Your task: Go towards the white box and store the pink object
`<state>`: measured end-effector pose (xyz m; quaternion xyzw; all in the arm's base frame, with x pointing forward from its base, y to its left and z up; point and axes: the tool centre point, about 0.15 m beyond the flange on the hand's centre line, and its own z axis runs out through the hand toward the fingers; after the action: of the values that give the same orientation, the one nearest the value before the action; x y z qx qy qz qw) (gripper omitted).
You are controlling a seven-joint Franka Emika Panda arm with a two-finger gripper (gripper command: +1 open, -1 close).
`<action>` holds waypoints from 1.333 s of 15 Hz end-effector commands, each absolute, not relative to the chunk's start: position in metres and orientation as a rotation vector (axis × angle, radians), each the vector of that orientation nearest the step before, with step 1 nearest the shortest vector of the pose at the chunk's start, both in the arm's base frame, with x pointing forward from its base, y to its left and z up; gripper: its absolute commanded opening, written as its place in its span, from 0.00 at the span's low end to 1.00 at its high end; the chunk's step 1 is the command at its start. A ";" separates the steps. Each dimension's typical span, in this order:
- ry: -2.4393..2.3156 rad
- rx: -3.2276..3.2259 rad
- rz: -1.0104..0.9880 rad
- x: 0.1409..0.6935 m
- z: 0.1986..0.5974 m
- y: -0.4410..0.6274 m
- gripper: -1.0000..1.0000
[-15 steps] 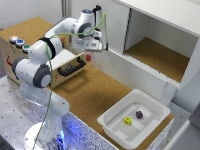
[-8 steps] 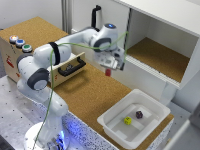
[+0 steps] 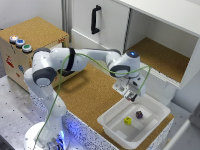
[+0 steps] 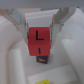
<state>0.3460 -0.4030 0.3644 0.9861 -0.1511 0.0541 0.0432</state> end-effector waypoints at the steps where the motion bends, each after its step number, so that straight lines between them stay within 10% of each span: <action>1: -0.814 3.073 0.160 0.350 0.337 -0.482 0.00; 20: -1.777 2.782 0.062 0.344 0.234 -0.499 0.00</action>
<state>0.3071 -0.4863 0.2536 0.8482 -0.5190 0.0672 -0.0819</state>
